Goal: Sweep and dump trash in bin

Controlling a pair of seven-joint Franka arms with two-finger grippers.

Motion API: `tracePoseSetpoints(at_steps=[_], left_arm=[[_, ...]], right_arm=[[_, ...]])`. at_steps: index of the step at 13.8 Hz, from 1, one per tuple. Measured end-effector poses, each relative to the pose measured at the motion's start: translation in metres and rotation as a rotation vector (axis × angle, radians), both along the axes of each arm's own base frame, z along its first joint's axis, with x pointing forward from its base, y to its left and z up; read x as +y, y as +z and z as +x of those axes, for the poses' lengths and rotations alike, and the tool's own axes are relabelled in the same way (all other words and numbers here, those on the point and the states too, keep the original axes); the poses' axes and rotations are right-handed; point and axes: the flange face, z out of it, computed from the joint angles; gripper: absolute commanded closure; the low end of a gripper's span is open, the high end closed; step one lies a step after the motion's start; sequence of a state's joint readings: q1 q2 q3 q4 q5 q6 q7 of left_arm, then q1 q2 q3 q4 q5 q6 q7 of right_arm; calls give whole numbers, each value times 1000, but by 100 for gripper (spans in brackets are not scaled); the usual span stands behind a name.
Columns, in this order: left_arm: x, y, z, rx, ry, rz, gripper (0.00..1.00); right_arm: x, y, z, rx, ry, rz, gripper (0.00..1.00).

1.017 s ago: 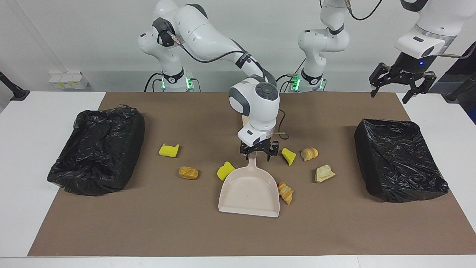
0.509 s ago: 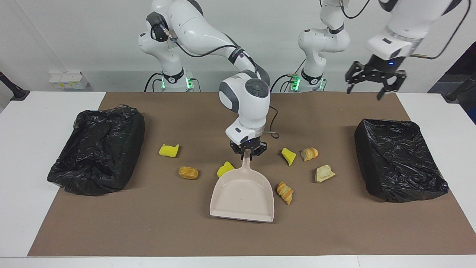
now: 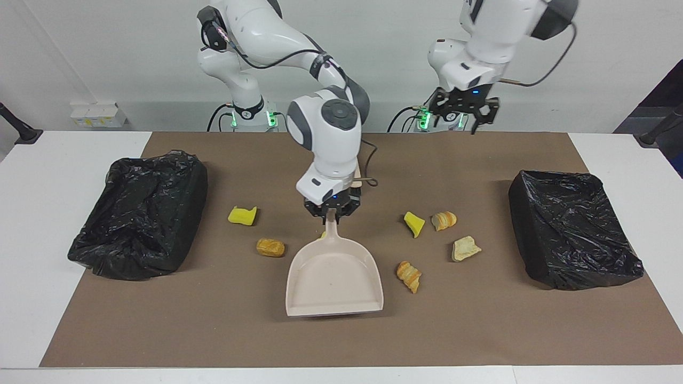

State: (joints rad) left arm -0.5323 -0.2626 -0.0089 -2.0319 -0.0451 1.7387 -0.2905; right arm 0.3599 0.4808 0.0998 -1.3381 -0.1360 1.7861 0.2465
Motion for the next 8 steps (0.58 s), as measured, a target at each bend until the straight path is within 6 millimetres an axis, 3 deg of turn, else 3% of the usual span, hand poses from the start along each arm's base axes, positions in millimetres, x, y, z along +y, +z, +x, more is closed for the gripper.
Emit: tracePoseSetpoints(at_steps=[3,8], left_arm=[[-58,-44,-49,-1,73,10,0],[-140,-117,-132,-10,166,14,0]], right_arm=[[-37,-1,5,80,221,-20,100],[-100,-40,14,120,617,-4,100]])
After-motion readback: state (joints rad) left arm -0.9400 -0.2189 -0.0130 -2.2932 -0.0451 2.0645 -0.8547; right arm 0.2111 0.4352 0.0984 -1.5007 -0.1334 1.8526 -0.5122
